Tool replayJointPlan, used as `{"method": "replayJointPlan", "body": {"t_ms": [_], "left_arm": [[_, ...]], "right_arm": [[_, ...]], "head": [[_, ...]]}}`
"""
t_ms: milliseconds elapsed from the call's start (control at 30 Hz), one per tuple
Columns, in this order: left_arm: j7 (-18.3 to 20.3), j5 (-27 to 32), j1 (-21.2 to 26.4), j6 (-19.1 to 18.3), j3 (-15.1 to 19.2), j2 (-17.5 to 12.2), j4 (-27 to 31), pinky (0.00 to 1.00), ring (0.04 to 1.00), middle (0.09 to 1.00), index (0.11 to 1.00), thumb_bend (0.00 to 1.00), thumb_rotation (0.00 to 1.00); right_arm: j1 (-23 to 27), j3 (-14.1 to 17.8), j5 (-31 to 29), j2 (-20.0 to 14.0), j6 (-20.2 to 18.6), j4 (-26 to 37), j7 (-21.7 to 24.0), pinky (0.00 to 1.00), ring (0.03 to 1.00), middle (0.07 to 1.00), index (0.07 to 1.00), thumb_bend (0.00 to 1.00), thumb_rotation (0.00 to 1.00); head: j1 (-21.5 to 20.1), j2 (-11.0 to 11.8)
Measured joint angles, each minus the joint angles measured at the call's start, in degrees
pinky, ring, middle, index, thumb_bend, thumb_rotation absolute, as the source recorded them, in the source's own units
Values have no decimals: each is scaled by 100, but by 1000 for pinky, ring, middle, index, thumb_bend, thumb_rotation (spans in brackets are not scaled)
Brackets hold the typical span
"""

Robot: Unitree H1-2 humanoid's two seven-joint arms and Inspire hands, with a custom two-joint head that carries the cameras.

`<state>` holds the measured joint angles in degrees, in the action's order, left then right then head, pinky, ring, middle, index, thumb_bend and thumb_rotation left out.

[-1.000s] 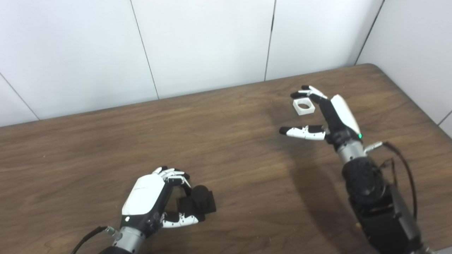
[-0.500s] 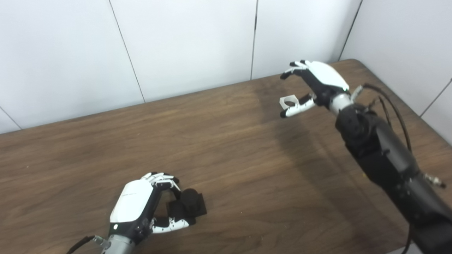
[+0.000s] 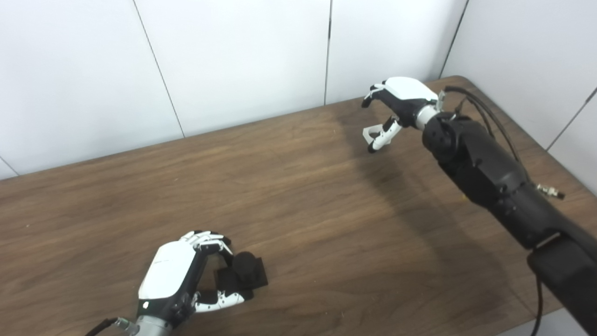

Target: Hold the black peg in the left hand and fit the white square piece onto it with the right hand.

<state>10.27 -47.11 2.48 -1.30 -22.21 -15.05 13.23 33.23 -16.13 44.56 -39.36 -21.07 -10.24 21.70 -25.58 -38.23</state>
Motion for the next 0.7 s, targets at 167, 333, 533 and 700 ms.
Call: {"method": "replayJointPlan", "body": {"t_ms": [167,333,533,700], "left_arm": [[0,-2,1,0,-2,-2,0,893,806,744,484,522,50],[4,0,1,-3,-3,-1,5,902,811,746,484,522,49],[4,0,-5,-5,0,0,8,903,811,747,484,522,49],[4,2,-25,-16,4,13,20,910,814,747,484,522,49]], "right_arm": [[251,-199,173,-84,104,-267,179,1000,1000,942,753,861,208],[348,-348,333,-86,112,-540,325,1000,1000,939,755,863,202],[367,-367,422,-87,78,-628,475,1000,1000,933,755,851,202],[410,-370,484,-86,58,-817,528,1000,987,925,745,841,208]], "head": [[35,-18],[35,-26],[53,-44],[132,-62]]}}
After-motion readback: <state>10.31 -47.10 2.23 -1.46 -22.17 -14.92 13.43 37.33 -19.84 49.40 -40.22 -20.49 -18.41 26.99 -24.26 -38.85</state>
